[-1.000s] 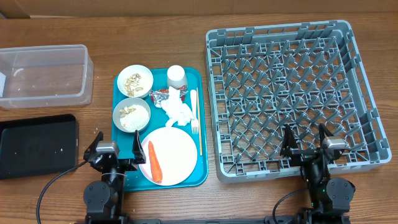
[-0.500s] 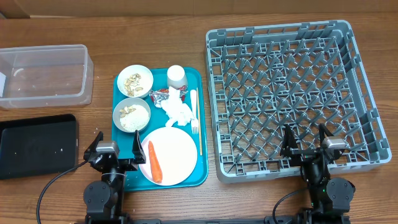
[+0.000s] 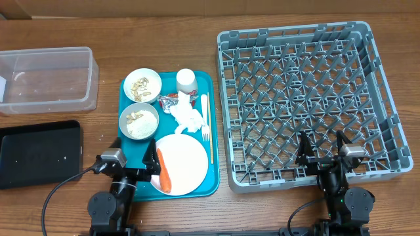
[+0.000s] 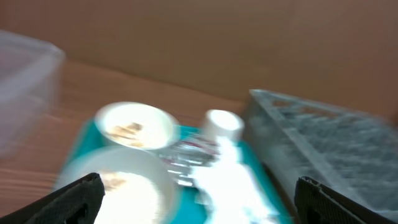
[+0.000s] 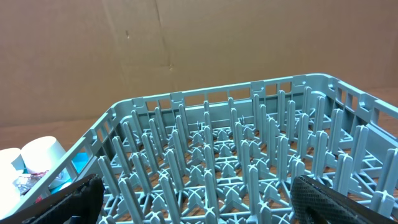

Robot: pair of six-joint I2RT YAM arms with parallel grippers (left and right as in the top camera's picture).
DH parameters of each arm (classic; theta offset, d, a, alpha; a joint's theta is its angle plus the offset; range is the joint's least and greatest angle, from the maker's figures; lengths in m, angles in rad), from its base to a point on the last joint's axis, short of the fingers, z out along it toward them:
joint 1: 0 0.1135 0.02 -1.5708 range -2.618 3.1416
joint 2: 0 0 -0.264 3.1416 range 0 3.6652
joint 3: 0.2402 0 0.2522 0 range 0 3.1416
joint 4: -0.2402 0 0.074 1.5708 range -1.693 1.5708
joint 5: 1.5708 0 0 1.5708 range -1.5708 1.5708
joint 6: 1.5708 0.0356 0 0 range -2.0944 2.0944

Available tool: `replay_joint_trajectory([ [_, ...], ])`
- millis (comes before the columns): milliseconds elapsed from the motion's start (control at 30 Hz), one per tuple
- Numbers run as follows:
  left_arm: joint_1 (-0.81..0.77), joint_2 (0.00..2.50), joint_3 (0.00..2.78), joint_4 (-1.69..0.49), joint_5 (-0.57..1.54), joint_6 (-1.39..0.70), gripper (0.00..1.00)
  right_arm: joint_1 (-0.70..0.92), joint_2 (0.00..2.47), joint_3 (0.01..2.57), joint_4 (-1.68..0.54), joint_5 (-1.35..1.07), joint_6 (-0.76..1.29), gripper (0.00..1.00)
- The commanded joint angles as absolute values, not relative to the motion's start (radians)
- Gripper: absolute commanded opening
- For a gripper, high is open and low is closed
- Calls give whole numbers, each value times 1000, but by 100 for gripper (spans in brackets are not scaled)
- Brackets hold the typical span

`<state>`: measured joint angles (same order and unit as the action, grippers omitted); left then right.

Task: Sort waste into correct bins and load items into the dishwasher rack
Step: 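Move the left gripper to the lower white bowl of rice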

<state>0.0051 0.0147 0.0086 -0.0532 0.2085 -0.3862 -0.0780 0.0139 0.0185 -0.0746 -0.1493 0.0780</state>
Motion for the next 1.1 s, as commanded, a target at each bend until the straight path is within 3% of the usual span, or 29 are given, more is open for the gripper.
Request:
replay_joint_trajectory([
  [0,-2,5,6,-48,347,-654,100,-82,3,8,-69,-142,74,100],
  [367,0,5,90,-49,430,-536,100,-82,3,8,-69,-142,74,100],
  [600,0,55,344,-320,339,-365,100,-82,3,8,-69,-142,74,100],
  [833,0,295,607,-515,274,-313,100,-82,3,8,-69,-142,74,100],
  [1067,-1,634,840,-575,404,-269,100,-82,3,8,-69,-142,74,100],
])
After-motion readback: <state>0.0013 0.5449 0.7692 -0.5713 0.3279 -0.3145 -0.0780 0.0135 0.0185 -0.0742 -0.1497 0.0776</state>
